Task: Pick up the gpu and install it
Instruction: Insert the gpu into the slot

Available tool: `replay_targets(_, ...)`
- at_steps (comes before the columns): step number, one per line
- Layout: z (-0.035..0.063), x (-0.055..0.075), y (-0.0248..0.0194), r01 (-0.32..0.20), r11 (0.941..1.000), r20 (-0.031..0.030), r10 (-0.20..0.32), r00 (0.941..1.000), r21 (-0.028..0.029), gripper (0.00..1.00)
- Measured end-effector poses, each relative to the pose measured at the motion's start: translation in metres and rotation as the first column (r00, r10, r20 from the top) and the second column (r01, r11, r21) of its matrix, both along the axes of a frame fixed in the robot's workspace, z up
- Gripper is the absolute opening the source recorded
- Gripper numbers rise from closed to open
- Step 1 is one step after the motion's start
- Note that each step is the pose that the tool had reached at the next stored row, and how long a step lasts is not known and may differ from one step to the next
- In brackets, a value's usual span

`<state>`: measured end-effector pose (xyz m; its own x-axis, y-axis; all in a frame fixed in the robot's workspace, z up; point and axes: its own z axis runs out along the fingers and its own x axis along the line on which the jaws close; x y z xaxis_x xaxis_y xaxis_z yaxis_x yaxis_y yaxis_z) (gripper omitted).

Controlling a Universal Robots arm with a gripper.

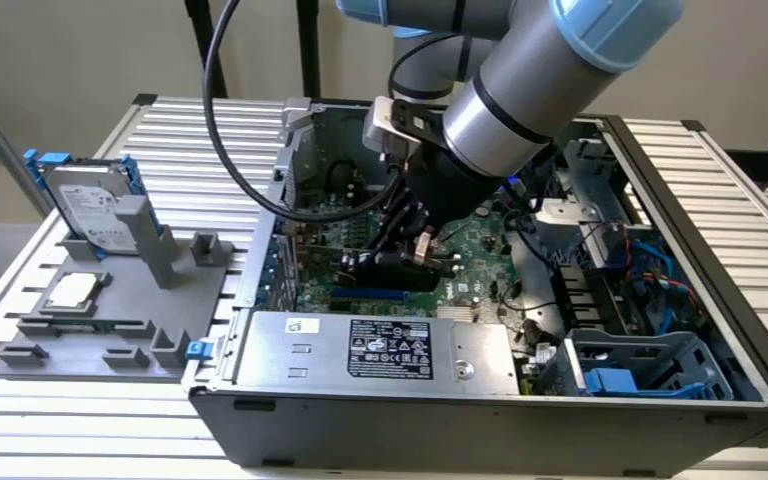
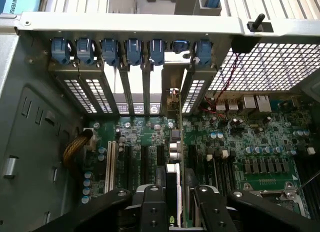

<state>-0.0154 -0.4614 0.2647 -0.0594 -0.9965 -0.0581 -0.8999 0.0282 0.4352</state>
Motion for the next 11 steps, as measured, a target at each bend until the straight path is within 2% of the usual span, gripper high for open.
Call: replay_targets(11, -0.0039, -0.0002, 0.0031, -0.007, 1.0000, -0.0019, 0.007, 1.0000, 0.0007, 0.00)
